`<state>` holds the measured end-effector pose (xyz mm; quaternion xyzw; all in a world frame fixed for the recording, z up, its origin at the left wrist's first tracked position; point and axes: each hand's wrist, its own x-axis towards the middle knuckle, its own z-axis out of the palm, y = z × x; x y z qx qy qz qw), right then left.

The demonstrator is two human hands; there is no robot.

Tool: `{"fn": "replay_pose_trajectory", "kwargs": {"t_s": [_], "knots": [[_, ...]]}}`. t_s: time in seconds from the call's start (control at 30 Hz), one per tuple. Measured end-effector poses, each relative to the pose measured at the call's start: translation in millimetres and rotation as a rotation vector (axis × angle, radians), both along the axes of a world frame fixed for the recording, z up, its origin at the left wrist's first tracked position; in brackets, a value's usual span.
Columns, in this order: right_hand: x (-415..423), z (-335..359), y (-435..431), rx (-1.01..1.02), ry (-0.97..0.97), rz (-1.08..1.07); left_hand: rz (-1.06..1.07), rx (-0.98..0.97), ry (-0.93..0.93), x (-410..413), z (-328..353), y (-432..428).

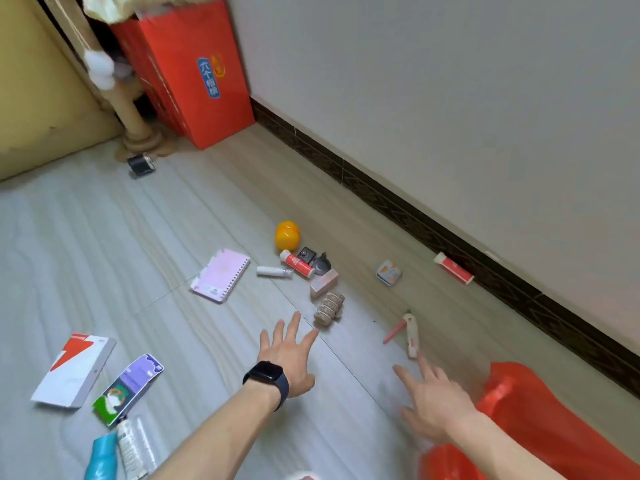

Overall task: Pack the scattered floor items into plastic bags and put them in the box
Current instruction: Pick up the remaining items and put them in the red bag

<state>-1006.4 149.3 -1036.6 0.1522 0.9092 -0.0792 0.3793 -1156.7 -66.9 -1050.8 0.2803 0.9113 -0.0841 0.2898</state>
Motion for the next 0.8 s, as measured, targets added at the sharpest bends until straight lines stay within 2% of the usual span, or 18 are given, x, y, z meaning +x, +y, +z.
{"fn": "replay_pose_trajectory", "kwargs": {"t_s": [0.2,0.3,0.4,0.47,0.67,0.73,0.8], "knots": [[-67,-56,43,-0.005,0.11,-0.252,-0.09,0.115,0.167,-57,-50,69],[-91,-90,50,0.007,0.099,-0.329,-0.044,0.113,0.123,-83,-64,88],[-86,-112,31,0.129,0.146,-0.278,0.113,0.136,0.026,-86,-79,81],[-68,-114,6,0.128,0.204,-0.244,0.196,0.208,0.015,-74,-86,67],[-8,-92,-58,-0.176,0.216,-0.336,0.262,0.267,-0.024,-13,-81,17],[14,-79,-69,-0.301,0.309,-0.533,0.268,0.282,-0.115,7,-69,4],[33,-54,-75,-0.447,0.385,-0.845,0.245,0.288,-0.202,25,-52,-2]]}}
